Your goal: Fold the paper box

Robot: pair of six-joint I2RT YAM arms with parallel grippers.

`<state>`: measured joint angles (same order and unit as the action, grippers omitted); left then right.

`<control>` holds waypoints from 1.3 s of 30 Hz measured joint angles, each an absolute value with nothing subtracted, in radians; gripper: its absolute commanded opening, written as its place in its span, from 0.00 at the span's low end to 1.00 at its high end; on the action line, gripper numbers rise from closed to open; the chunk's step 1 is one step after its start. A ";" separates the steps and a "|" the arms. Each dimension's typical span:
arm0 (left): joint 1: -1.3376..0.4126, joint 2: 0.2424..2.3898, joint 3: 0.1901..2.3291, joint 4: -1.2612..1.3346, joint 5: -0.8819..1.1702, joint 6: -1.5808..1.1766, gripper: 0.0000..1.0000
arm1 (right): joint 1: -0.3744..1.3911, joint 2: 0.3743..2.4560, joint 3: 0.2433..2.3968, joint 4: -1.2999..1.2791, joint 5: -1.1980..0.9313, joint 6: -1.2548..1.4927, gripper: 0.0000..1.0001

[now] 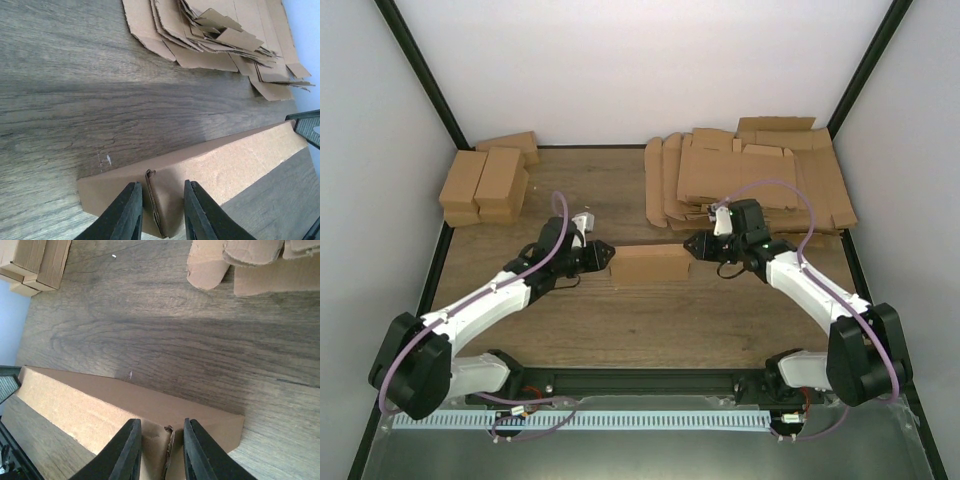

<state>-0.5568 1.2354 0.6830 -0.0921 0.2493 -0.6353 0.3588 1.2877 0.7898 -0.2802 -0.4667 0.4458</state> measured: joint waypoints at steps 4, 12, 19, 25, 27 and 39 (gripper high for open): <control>-0.556 1.235 0.693 -0.108 0.237 -0.619 0.22 | 0.363 1.296 0.813 -0.292 -0.451 0.445 0.21; -0.550 1.195 0.809 -0.180 0.137 -0.446 0.28 | 0.378 1.328 0.990 -0.227 -0.397 0.391 0.26; -0.664 0.900 0.452 -0.014 0.078 -0.508 1.00 | 0.594 1.023 0.532 0.110 -0.321 0.451 0.89; -0.743 0.609 0.252 -0.145 -0.007 -0.686 1.00 | 0.623 0.838 0.239 -0.023 -0.231 0.553 0.93; -0.743 0.540 0.273 -0.170 -0.046 -0.718 1.00 | 0.624 0.790 0.268 -0.046 -0.205 0.561 0.93; -0.747 0.731 0.369 -0.286 0.041 -0.819 0.57 | 0.624 1.026 0.433 -0.236 -0.183 0.592 0.53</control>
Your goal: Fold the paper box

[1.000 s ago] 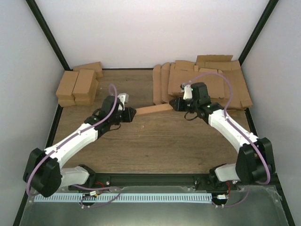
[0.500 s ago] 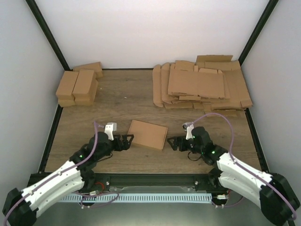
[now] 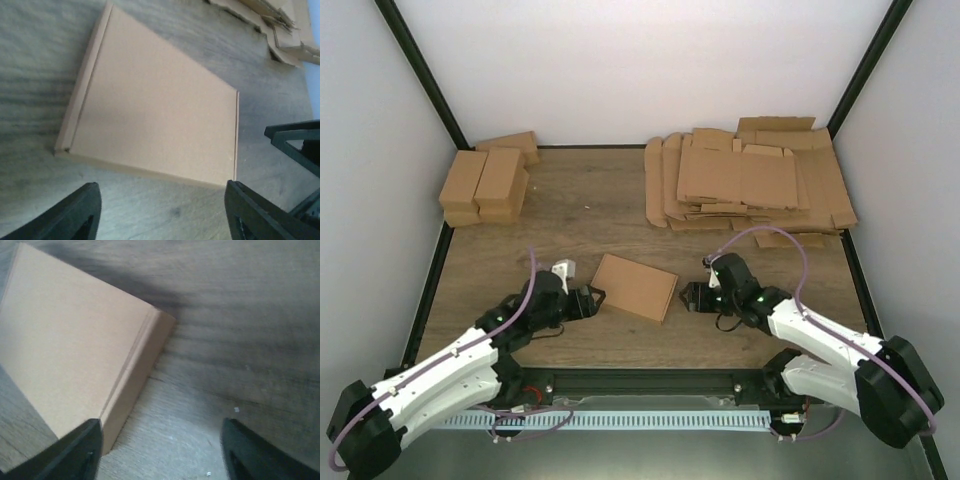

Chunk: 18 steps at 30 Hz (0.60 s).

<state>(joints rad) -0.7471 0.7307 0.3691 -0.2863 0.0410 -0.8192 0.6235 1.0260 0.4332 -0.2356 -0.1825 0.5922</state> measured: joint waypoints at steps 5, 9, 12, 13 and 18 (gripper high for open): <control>-0.804 0.799 0.317 -0.221 0.156 -0.886 0.05 | 0.624 1.061 0.447 -0.324 -0.154 0.609 0.01; -0.884 0.888 0.306 -0.152 0.193 -0.913 0.04 | 0.624 1.089 0.474 -0.392 -0.087 0.674 0.01; -0.933 0.977 0.306 -0.080 0.196 -0.932 0.04 | 0.628 1.160 0.524 -0.474 0.001 0.756 0.01; -0.942 1.003 0.305 -0.058 0.197 -0.939 0.04 | 0.633 1.194 0.546 -0.501 0.031 0.785 0.01; -0.970 1.136 0.304 0.055 0.188 -0.967 0.04 | 0.670 1.388 0.657 -0.633 0.167 0.913 0.01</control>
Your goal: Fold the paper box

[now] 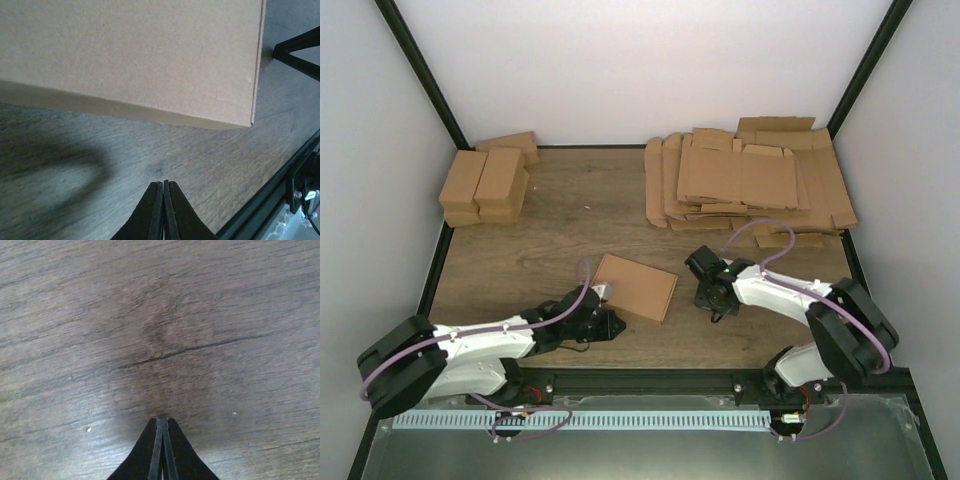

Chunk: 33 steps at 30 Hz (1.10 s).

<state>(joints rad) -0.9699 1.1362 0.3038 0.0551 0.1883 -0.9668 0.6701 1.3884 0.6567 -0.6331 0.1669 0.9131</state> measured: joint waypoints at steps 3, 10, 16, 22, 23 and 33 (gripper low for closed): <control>-0.973 1.180 0.304 0.092 0.176 -0.973 0.04 | 0.685 1.449 0.707 -0.659 0.198 0.951 0.01; -0.975 1.010 0.297 -0.036 0.020 -0.996 0.04 | 0.812 1.563 0.800 -0.368 -0.094 0.849 0.77; -0.954 0.762 0.292 -0.199 -0.099 -1.015 0.14 | 0.859 1.634 0.960 -0.038 -0.353 0.797 0.93; -0.947 0.714 0.291 -0.318 -0.196 -1.055 0.35 | 0.853 1.544 0.983 -0.007 -0.295 0.751 0.92; -0.947 0.714 0.291 -0.337 -0.213 -1.065 0.36 | 0.853 1.526 0.970 -0.005 -0.281 0.748 0.92; -0.850 0.709 0.336 -0.551 -0.435 -1.195 0.84 | 0.849 1.416 0.860 -0.044 -0.138 0.725 0.90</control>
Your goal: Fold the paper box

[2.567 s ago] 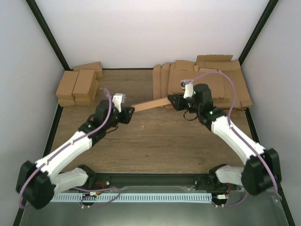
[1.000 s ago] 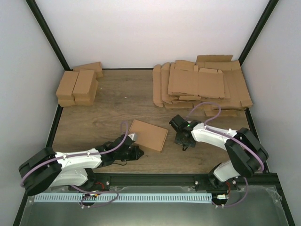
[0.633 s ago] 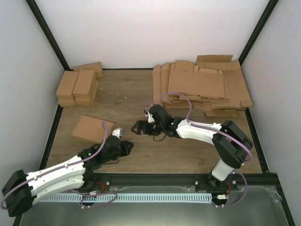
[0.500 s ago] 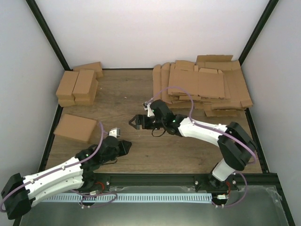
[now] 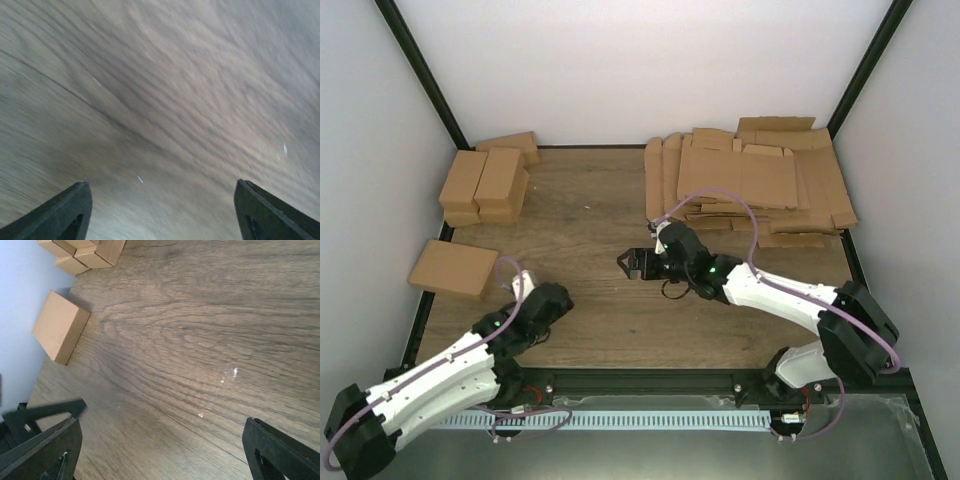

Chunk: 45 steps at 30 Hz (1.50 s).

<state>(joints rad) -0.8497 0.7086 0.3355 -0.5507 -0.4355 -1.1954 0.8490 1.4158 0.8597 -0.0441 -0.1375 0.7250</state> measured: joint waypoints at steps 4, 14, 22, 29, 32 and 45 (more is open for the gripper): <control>-0.690 0.641 0.353 -0.628 -0.506 -1.229 0.69 | 0.837 1.364 0.819 -0.060 -0.110 0.709 0.88; -0.208 0.560 0.458 -0.752 -0.631 -1.222 0.04 | 0.785 1.253 0.749 -0.093 -0.102 0.672 0.86; 0.342 0.793 0.523 -0.646 -0.504 -1.037 0.04 | 0.770 1.158 0.683 -0.123 -0.113 0.662 0.85; 0.665 0.989 0.563 -0.534 -0.355 -0.910 0.04 | 0.769 1.090 0.625 -0.130 -0.126 0.659 0.85; 0.716 1.094 0.569 -0.486 -0.302 -0.885 0.04 | 0.767 1.085 0.625 -0.131 -0.131 0.649 0.85; 0.773 1.343 0.633 -0.368 -0.101 -0.908 0.04 | 0.763 1.033 0.625 -0.150 -0.130 0.627 0.84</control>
